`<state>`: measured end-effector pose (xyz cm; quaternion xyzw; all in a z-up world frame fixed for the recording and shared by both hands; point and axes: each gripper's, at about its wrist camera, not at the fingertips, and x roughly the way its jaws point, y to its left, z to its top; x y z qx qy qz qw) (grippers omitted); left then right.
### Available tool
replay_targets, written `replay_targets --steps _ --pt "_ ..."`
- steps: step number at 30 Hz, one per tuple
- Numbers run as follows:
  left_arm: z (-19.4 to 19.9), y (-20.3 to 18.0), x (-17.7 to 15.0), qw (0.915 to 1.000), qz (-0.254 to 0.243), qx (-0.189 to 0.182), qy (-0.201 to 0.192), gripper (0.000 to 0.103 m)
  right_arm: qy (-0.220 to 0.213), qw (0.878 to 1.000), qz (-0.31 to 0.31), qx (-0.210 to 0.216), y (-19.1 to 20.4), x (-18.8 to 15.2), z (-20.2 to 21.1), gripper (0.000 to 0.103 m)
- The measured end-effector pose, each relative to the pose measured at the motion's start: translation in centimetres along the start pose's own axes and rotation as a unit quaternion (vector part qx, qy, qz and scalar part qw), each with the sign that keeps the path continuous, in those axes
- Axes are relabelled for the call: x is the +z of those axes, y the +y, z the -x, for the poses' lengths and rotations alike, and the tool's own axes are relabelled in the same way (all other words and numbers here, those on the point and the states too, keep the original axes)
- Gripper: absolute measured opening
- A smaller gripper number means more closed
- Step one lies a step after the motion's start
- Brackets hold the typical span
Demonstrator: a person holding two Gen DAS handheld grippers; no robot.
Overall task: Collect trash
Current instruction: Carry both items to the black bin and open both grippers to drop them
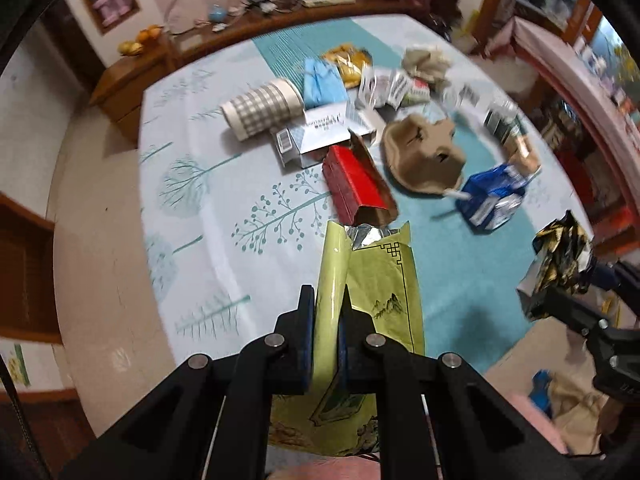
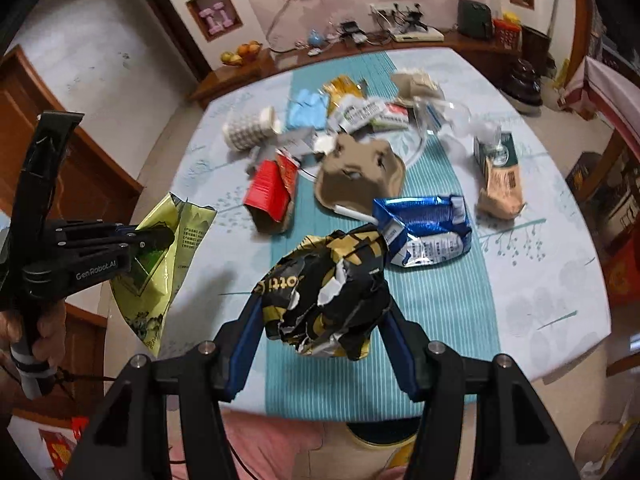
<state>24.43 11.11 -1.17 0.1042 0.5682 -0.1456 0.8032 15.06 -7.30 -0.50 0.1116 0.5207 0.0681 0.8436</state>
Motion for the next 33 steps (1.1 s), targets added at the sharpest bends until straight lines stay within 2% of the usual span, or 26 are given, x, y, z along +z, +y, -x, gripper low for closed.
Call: replay_targets --steps 7,11,15,18,21,26,30,33 --pt "6.2 -3.3 -3.8 0.9967 0.056 0.014 -0.056 0.007 -0.019 0.999 0.042 0.013 -0.2 -1.4 4.8 0.058" --pt "8.3 -6.4 -6.8 0.9921 0.091 0.024 -0.083 0.007 -0.024 0.997 0.068 0.022 -1.2 -3.1 7.2 0.058" --pt "8.8 -9.4 -9.9 0.9872 0.127 0.023 -0.094 0.007 -0.024 0.995 0.089 0.024 -3.0 -5.4 8.6 0.058" --pt "8.0 -11.8 -12.1 0.9856 0.142 0.025 -0.089 0.007 -0.023 0.995 0.095 0.028 -4.7 -7.4 9.1 0.058" --pt "6.9 -13.9 -14.0 0.9853 0.150 0.026 -0.078 0.007 -0.004 0.996 0.079 0.035 -6.5 -9.4 8.8 0.058" --pt "4.6 -17.4 -16.8 0.9889 0.134 0.015 -0.064 0.008 0.028 0.997 0.054 0.038 -9.0 -12.9 7.5 0.058" --pt "1.1 -19.4 -18.4 0.9927 0.110 0.008 -0.048 0.008 0.049 0.998 0.027 0.034 -11.0 -16.1 5.0 0.059" --pt "-2.8 -20.4 -19.6 0.9937 0.107 0.003 -0.033 0.008 0.075 0.997 -0.004 0.027 -12.8 -18.9 1.3 0.059"
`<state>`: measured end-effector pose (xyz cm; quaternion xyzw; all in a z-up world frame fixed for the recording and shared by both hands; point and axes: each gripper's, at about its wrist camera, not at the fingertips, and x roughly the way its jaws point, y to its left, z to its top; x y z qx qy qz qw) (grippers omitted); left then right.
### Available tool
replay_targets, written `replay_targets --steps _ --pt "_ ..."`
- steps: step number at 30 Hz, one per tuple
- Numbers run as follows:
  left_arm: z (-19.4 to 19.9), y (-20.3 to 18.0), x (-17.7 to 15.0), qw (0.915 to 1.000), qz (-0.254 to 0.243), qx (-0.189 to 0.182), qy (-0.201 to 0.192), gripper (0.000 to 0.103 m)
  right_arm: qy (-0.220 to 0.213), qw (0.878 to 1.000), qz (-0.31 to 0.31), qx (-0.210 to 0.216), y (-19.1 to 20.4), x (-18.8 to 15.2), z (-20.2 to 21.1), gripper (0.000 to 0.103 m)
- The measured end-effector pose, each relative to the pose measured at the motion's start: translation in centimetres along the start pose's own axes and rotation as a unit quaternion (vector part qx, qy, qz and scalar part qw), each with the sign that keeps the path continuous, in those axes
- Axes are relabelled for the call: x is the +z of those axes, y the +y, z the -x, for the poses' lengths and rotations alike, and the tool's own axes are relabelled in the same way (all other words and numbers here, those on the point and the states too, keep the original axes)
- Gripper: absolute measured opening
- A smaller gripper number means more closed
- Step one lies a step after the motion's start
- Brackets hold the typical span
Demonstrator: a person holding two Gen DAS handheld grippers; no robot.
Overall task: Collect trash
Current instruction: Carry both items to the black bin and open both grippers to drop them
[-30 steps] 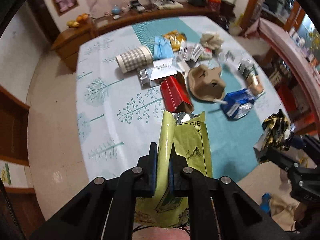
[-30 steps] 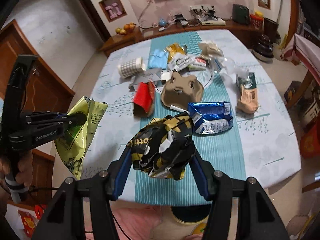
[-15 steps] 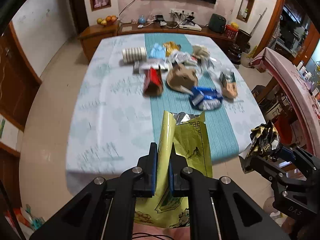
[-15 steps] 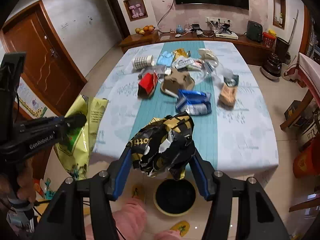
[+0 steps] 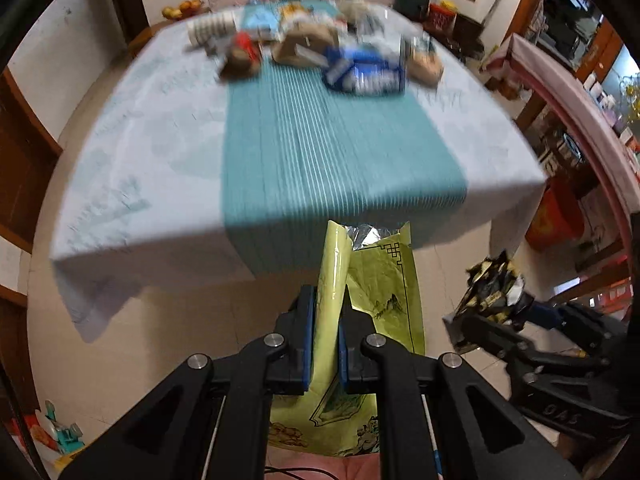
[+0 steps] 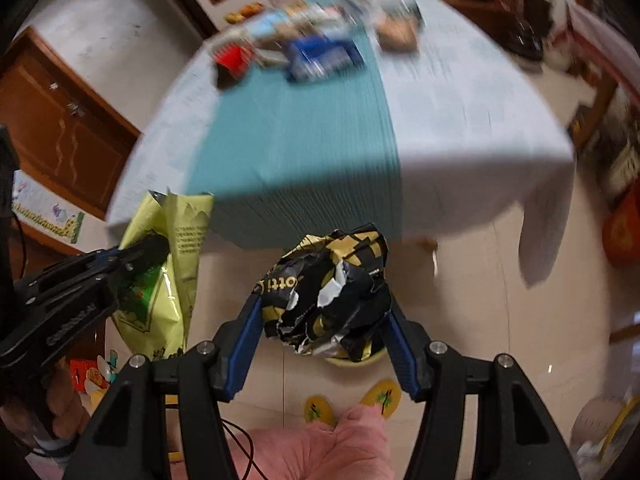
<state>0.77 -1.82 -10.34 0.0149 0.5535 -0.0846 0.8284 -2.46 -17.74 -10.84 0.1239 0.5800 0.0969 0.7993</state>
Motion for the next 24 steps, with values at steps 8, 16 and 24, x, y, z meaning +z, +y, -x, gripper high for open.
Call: replay_targets --steps 8,16,24 --pt "-12.9 -0.3 -5.8 0.9999 -0.009 0.010 0.000 0.011 0.046 0.997 -0.064 -0.016 -5.2 -5.1 -12.9 0.060" --pt "-25.1 0.4 -10.0 0.9997 0.009 0.017 0.015 0.031 0.055 0.994 -0.095 -0.021 -8.7 -7.3 -25.7 0.064" --pt "-28.7 1.5 -10.7 0.9990 0.010 0.026 0.037 0.068 0.089 0.990 -0.105 -0.033 -9.3 -7.9 -31.7 0.079"
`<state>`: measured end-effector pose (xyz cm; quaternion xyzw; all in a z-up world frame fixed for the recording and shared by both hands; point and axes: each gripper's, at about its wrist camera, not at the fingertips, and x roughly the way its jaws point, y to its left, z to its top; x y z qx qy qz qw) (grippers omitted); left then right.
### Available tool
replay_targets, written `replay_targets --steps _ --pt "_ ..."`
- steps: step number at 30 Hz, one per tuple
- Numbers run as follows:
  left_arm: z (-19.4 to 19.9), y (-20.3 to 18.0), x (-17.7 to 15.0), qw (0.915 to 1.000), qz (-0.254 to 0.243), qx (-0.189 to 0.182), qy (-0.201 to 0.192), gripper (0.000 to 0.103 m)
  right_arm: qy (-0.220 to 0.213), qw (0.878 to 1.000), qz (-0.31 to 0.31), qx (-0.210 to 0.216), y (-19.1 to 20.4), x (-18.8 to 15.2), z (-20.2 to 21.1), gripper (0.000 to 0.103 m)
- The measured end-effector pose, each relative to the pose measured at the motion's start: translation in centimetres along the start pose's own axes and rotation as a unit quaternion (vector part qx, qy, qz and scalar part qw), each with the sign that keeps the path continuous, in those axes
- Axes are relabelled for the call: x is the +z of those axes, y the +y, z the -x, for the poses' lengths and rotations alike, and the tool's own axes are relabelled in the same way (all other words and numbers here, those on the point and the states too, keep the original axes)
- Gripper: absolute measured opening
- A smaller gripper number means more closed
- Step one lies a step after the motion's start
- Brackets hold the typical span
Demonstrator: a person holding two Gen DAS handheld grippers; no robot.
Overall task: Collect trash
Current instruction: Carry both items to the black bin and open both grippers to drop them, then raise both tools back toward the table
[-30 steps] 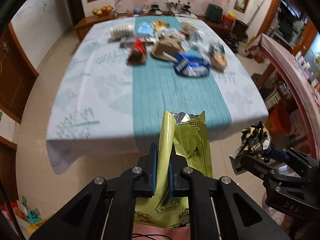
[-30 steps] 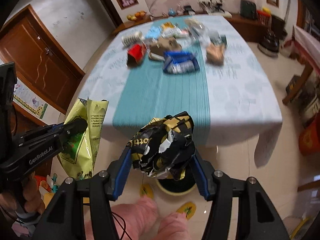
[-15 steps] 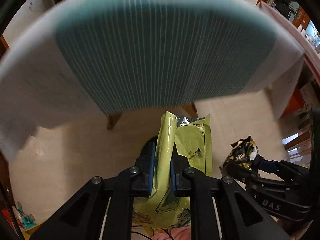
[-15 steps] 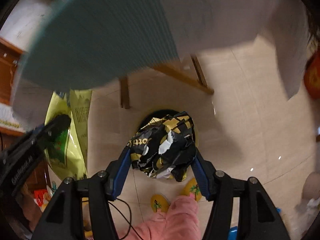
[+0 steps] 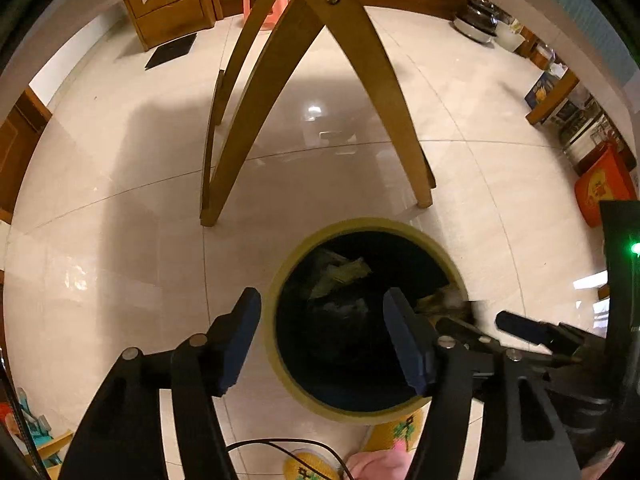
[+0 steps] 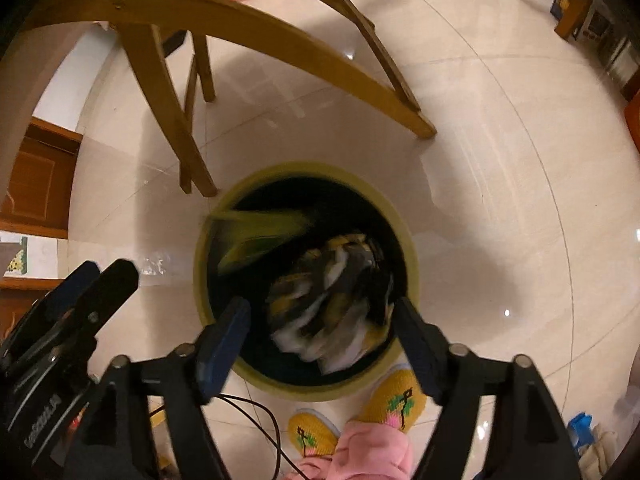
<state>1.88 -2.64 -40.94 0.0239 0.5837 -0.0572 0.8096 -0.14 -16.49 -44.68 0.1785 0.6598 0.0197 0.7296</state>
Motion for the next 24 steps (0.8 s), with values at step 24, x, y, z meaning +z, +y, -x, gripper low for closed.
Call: replay_targets --steps 24 --pt "25.2 3.9 4.1 0.9962 0.036 -0.030 -0.073 0.080 -0.109 0.994 0.021 0.006 6.4 -2.4 23.1 0.096"
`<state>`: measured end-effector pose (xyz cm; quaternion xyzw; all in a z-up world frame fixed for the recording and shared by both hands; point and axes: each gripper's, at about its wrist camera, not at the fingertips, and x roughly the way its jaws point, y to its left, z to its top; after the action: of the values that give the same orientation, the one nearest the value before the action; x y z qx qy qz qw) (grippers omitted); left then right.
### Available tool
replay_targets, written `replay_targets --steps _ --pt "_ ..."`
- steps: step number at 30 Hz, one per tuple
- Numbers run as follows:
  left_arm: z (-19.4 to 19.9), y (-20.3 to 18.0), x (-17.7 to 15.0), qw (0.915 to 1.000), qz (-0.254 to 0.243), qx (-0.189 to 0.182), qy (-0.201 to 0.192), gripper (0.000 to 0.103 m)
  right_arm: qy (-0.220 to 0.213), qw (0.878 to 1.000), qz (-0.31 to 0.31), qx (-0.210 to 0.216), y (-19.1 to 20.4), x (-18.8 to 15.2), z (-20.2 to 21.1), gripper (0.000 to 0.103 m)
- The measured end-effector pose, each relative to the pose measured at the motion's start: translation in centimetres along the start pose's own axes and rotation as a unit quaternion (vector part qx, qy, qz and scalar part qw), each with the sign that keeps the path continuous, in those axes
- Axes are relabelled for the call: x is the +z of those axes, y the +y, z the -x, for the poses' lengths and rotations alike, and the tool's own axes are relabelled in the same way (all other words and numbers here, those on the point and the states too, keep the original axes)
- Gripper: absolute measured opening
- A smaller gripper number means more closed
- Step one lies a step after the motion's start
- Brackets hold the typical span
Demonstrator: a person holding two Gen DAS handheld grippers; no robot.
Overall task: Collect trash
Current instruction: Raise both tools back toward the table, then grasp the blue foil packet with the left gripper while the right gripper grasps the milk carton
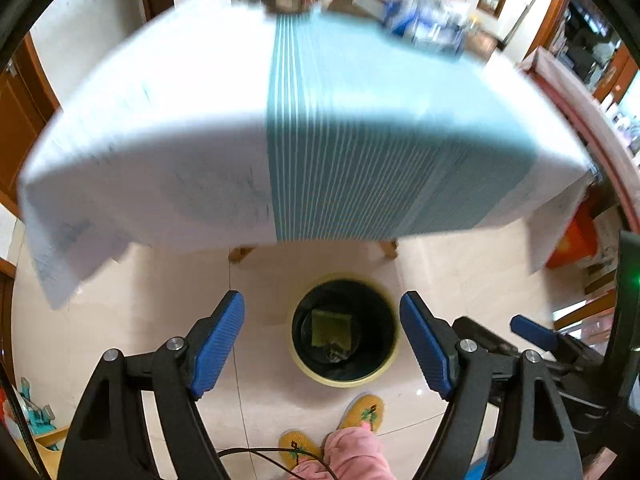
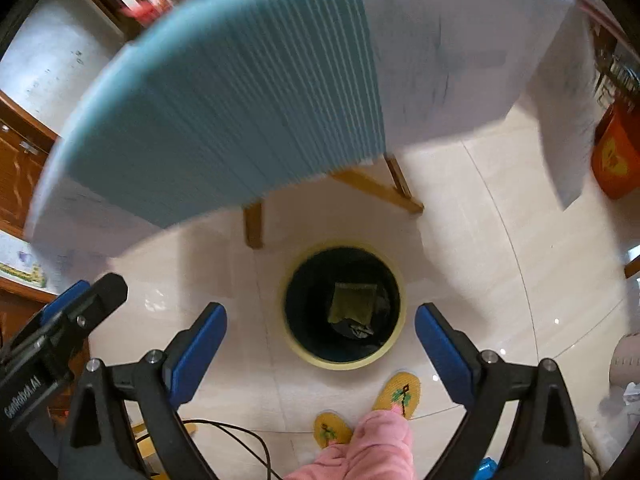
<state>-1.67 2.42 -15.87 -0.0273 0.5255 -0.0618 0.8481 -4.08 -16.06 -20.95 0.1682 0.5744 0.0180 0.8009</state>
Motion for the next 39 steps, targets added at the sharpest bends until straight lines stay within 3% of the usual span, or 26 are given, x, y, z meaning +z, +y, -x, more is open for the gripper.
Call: replay_targets --steps 9,18,28,35,39 --pt "14.7 -1.3 4.5 0.9972 -0.039 -0.008 -0.064 0.080 -0.063 0.997 0.034 0.017 5.2 1.4 14.8 0.096" --pt "22.4 -1.0 8.3 0.9936 -0.037 -0.043 -0.098 0.080 -0.131 0.990 0.058 0.005 7.7 2.4 23.6 0.096" --pt "23.1 -2.7 13.3 0.9914 -0.045 -0.065 -0.105 0.080 -0.160 0.986 0.049 -0.008 7.1 6.8 25.5 0.096" --pt "17.9 -5.0 18.0 0.9943 -0.026 -0.066 -0.080 0.080 -0.158 0.986 0.047 -0.010 5.1 13.6 23.4 0.096" --pt "13.1 -6.4 21.7 0.9963 0.007 -0.059 -0.061 0.080 -0.132 0.990 0.056 0.002 3.1 19.7 20.4 0.096"
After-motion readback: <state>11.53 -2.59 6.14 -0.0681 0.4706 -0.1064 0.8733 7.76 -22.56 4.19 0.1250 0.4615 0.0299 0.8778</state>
